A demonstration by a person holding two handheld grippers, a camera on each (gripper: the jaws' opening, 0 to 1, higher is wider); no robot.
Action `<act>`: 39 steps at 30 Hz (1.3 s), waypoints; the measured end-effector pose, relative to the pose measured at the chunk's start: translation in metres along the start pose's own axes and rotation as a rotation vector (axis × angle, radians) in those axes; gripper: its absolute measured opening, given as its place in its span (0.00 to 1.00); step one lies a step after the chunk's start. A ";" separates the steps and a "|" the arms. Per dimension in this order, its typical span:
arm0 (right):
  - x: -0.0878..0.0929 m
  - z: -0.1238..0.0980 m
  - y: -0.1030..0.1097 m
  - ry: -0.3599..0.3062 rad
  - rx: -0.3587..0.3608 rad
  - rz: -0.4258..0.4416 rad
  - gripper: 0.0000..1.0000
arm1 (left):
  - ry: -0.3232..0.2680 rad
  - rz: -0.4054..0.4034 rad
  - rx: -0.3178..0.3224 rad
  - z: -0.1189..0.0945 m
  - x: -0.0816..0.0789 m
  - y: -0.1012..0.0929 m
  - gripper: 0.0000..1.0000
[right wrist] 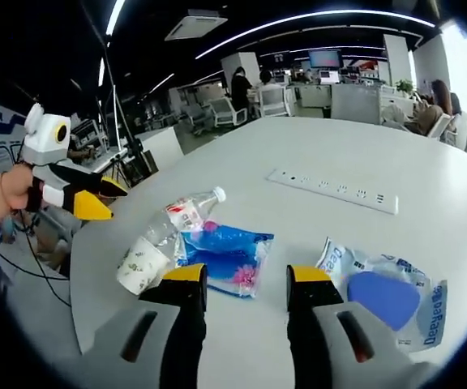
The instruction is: Arrange the tabletop items into an orderly group along one side of the table until the central work area is clear of visible clutter.
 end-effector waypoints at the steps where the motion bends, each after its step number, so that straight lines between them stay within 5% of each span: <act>1: 0.000 0.002 0.001 0.003 -0.002 -0.003 0.38 | 0.000 0.000 -0.001 0.000 0.000 0.001 0.47; 20: 0.012 0.050 0.001 0.070 -0.013 0.007 0.35 | 0.003 -0.043 -0.019 -0.003 0.019 0.024 0.46; 39: 0.023 0.072 -0.001 0.107 0.007 0.031 0.25 | 0.006 -0.053 -0.005 0.000 0.028 0.031 0.45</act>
Point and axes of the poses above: the point that each gripper's makers call its tool centre point, and the gripper's own axes: z roughly forward along the fingers, y roughly to its left, x roughly out of its underside, the point moved 10 cm from there along -z, roughly backward along the fingers, and after that the axes turned 2 degrees about y, right-handed, at the moved point
